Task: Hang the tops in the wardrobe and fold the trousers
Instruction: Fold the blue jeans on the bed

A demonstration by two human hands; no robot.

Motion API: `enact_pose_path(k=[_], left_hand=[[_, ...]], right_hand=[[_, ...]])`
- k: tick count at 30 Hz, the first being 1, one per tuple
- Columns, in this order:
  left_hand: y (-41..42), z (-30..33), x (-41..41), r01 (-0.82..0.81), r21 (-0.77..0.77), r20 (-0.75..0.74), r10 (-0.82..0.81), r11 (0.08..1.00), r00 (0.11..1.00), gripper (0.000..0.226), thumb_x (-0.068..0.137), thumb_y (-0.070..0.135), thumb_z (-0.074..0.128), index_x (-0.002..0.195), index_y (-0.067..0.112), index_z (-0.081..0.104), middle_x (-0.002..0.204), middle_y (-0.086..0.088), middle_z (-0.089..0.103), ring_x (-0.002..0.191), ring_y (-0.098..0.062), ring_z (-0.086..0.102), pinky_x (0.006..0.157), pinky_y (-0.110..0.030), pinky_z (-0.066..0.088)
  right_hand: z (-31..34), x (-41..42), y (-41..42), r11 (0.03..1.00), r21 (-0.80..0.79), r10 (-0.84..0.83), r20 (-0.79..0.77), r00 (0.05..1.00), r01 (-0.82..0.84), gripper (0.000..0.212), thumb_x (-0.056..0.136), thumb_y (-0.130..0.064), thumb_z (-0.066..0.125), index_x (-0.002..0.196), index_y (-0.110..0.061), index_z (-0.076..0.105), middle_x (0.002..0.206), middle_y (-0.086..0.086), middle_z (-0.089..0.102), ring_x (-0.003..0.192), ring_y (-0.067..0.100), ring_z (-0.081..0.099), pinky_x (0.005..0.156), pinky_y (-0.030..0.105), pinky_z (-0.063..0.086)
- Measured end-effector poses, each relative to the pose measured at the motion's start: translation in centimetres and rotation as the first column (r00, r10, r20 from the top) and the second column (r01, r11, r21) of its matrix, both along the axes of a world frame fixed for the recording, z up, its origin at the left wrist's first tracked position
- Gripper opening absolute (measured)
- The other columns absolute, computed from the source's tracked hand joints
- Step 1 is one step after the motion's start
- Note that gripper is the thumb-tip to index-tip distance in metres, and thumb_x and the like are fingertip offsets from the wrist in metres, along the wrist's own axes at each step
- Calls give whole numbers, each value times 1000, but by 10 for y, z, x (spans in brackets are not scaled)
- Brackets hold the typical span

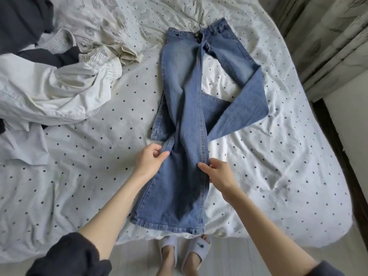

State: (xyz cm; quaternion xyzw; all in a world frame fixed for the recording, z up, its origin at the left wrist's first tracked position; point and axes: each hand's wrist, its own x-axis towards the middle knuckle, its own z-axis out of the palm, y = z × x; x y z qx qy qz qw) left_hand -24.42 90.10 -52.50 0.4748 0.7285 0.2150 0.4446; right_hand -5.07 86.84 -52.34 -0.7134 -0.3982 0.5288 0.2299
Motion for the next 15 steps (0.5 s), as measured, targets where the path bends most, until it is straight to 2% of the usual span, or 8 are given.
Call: enact_pose_path(k=[2, 3, 5, 8, 10, 12, 13, 15], left_hand=[[-20, 8, -4, -28, 99, 22, 26, 995, 999, 9, 90, 9, 59, 89, 12, 50, 74, 2, 50, 72, -20, 48, 69, -31, 39], [-31, 14, -10, -50, 150, 19, 48, 987, 999, 12, 91, 8, 56, 87, 14, 47, 74, 2, 50, 72, -21, 48, 70, -32, 38], [-50, 27, -21, -139, 188, -4, 142, 972, 990, 8, 93, 7, 52, 92, 12, 45, 76, 1, 51, 72, -22, 48, 68, -30, 35], [-51, 37, -38, -193, 151, -67, 205, 969, 977, 5, 95, 7, 50, 95, 10, 45, 82, -4, 52, 75, -23, 46, 64, -25, 28], [-42, 32, -47, -121, 28, -197, 124, 992, 973, 4, 95, 9, 50, 95, 10, 46, 86, -6, 54, 78, -24, 47, 66, -26, 28], [-36, 29, -49, -78, -97, -324, 43, 992, 945, 11, 94, 11, 51, 104, 8, 50, 102, -10, 57, 88, -27, 51, 73, -30, 35], [-34, 31, -47, -60, -114, -378, 12, 992, 926, 20, 93, 11, 51, 112, 7, 50, 113, -12, 56, 98, -30, 52, 79, -33, 38], [-32, 38, -35, 0, -13, -467, -7, 1000, 884, 30, 90, 8, 53, 120, 3, 49, 121, -17, 51, 112, -34, 47, 90, -39, 37]], right_hand=[[3, 1, -8, 999, -25, -29, -33, 999, 28, 34, 77, -31, 70, 65, -10, 46, 64, 8, 37, 66, 19, 40, 63, 44, 46], [8, 1, -12, 999, -38, -30, -44, 999, 28, 34, 74, -36, 69, 66, -11, 47, 65, 8, 39, 67, 19, 42, 67, 53, 49], [14, 0, -20, 998, -66, -18, -58, 998, 14, 34, 75, -38, 68, 66, -12, 48, 66, 8, 40, 66, 20, 44, 73, 59, 50], [25, -9, -24, 994, -106, -5, -122, 993, -8, 24, 88, -23, 63, 75, -5, 54, 73, 11, 46, 71, 21, 47, 73, 52, 53], [28, -13, -22, 991, -127, 20, -131, 991, -37, 19, 91, -16, 59, 80, -3, 54, 76, 12, 46, 73, 21, 48, 71, 44, 55], [30, -11, -16, 977, -187, 74, -147, 986, -101, 18, 94, -16, 54, 80, -5, 56, 78, 11, 51, 72, 19, 52, 65, 30, 56], [31, -7, -13, 966, -221, 102, -146, 984, -133, 19, 96, -19, 52, 83, -7, 60, 80, 8, 55, 72, 17, 55, 63, 24, 55], [33, 7, -5, 960, -247, 106, -118, 987, -133, 21, 98, -23, 49, 99, -8, 64, 88, 5, 63, 77, 16, 60, 69, 23, 53]])
